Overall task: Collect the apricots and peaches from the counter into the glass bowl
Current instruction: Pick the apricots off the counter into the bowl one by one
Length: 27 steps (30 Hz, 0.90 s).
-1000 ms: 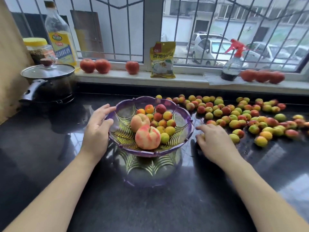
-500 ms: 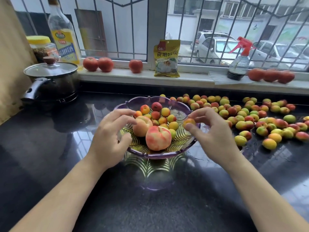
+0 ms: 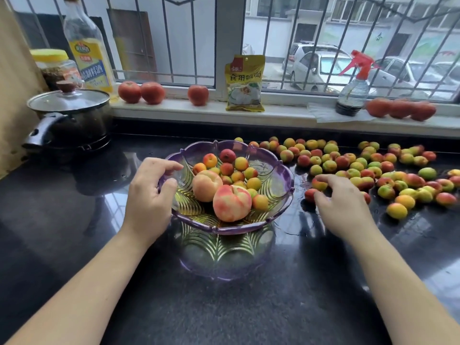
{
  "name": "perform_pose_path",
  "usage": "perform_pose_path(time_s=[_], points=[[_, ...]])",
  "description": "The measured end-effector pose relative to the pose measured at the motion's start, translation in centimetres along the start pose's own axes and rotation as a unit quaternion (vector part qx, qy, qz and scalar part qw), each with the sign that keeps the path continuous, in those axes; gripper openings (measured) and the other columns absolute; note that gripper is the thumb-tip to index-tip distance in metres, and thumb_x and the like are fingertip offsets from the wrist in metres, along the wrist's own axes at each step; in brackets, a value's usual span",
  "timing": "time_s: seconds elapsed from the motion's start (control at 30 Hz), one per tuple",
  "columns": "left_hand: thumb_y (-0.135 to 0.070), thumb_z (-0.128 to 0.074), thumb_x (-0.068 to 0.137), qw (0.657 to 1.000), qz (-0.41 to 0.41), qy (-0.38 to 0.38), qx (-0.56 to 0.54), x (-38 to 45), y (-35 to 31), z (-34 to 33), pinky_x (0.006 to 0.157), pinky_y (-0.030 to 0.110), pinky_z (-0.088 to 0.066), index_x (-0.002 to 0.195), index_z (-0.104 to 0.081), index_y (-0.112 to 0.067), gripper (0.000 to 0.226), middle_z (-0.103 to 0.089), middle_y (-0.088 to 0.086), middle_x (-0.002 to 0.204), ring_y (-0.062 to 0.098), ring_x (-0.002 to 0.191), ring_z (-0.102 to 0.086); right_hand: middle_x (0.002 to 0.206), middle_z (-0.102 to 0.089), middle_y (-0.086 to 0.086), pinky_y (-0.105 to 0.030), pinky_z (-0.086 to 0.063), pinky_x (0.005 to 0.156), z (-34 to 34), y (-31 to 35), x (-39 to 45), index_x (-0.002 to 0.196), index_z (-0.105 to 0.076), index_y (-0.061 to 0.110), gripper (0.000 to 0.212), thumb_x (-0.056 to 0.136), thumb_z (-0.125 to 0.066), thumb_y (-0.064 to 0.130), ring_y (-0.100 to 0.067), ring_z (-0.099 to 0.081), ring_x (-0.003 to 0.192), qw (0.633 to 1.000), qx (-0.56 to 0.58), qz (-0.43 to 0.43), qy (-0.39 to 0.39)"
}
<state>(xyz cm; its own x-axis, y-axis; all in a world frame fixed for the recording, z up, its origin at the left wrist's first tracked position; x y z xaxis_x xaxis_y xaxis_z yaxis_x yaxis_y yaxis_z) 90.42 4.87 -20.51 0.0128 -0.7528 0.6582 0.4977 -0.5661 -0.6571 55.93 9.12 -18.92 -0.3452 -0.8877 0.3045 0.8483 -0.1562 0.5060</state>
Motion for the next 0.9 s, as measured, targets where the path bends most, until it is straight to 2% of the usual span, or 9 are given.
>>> perform_pose_path(time_s=[0.1,0.23,0.4,0.53,0.63,0.7,0.73,0.8,0.9], points=[[-0.012,-0.051,0.091,1.000,-0.008,0.007,0.024,-0.3,-0.3,-0.2,0.083,0.024,-0.046,0.108,-0.071,-0.018,0.027,-0.059,0.000,0.100,0.008,0.092,-0.055,0.147,-0.051,-0.008,-0.044,-0.038,0.115,-1.4,-0.9,0.4,0.142,-0.056,0.017,0.046,0.096,-0.062,0.019,-0.029,-0.046,0.136,0.999,-0.015,-0.002,0.050],[-0.018,-0.050,0.090,0.998,-0.018,0.014,0.059,-0.7,-1.0,-0.3,0.089,0.049,-0.047,0.108,-0.073,-0.019,0.029,-0.054,-0.012,0.094,0.020,0.090,-0.055,0.151,-0.045,-0.005,-0.044,-0.039,0.114,-2.3,-0.6,0.9,0.142,-0.056,0.019,0.048,0.095,-0.062,0.019,-0.029,-0.044,0.136,0.999,-0.031,0.013,0.038],[-0.028,-0.047,0.090,0.995,-0.047,0.048,0.076,-1.4,-2.2,-0.8,0.076,0.037,-0.045,0.112,-0.075,-0.013,0.038,-0.050,-0.004,0.100,0.016,0.088,-0.050,0.146,-0.042,-0.004,-0.039,-0.049,0.098,-3.0,0.7,0.9,0.131,-0.064,0.014,0.038,0.094,-0.063,0.008,-0.028,-0.053,0.124,0.997,-0.063,0.025,0.037],[-0.023,-0.052,0.093,0.984,-0.144,0.068,0.080,-2.1,-3.6,-1.1,0.072,0.027,-0.046,0.108,-0.076,-0.005,0.033,-0.053,0.001,0.102,0.013,0.087,-0.053,0.137,-0.046,-0.008,-0.031,-0.047,0.096,-2.6,0.7,0.6,0.131,-0.063,0.012,0.039,0.093,-0.067,0.006,-0.026,-0.055,0.119,0.999,-0.023,0.026,0.005],[-0.015,-0.052,0.095,0.981,-0.182,0.029,0.056,-1.8,-3.6,-0.8,0.071,0.019,-0.043,0.100,-0.077,0.001,0.030,-0.057,0.008,0.096,0.011,0.081,-0.053,0.122,-0.056,-0.011,-0.006,-0.039,0.082,-0.5,1.4,0.5,0.120,-0.065,0.010,0.030,0.090,-0.074,0.012,-0.025,-0.060,0.107,0.988,0.089,0.020,-0.123],[-0.016,-0.051,0.095,0.987,-0.151,-0.015,0.062,-1.2,-2.8,-0.6,0.074,0.024,-0.045,0.098,-0.076,0.000,0.030,-0.058,0.009,0.095,0.016,0.082,-0.053,0.109,-0.060,-0.005,-0.005,-0.041,0.073,1.6,2.9,0.5,0.110,-0.065,0.015,0.023,0.089,-0.076,0.015,-0.017,-0.061,0.095,0.964,0.157,0.079,-0.198],[-0.017,-0.050,0.095,0.989,-0.128,-0.025,0.068,-1.0,-2.4,-0.5,0.077,0.025,-0.046,0.097,-0.076,-0.001,0.031,-0.059,0.008,0.096,0.018,0.086,-0.054,0.105,-0.060,-0.001,-0.006,-0.044,0.073,2.3,4.1,0.8,0.108,-0.065,0.017,0.023,0.089,-0.076,0.016,-0.011,-0.060,0.090,0.959,0.172,0.123,-0.189],[-0.022,-0.049,0.094,0.994,-0.089,-0.005,0.070,-0.6,-1.6,-0.6,0.086,0.020,-0.044,0.097,-0.076,-0.005,0.032,-0.060,0.004,0.100,0.018,0.096,-0.055,0.102,-0.061,0.005,-0.008,-0.046,0.073,2.7,6.4,2.3,0.108,-0.065,0.022,0.022,0.089,-0.076,0.017,-0.003,-0.061,0.087,0.968,0.146,0.185,-0.081],[-0.027,-0.048,0.094,0.996,-0.058,0.032,0.056,-0.5,-1.0,-0.7,0.092,0.012,-0.038,0.096,-0.077,-0.010,0.034,-0.062,-0.002,0.101,0.016,0.102,-0.056,0.100,-0.061,0.008,-0.018,-0.050,0.075,0.7,8.6,4.0,0.111,-0.068,0.023,0.022,0.091,-0.074,0.017,-0.009,-0.061,0.090,0.974,0.001,0.214,0.077]])
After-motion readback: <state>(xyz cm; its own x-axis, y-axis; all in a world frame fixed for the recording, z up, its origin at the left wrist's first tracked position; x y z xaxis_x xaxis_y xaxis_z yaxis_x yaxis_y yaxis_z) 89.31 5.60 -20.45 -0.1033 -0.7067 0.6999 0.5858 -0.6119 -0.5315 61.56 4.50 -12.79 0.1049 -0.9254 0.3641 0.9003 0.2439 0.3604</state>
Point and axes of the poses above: each hand's wrist, its own x-axis towards the middle knuckle, its own z-axis out of the back of the hand, y = z × x, the point moved 1 cm from there along x, towards the middle knuckle
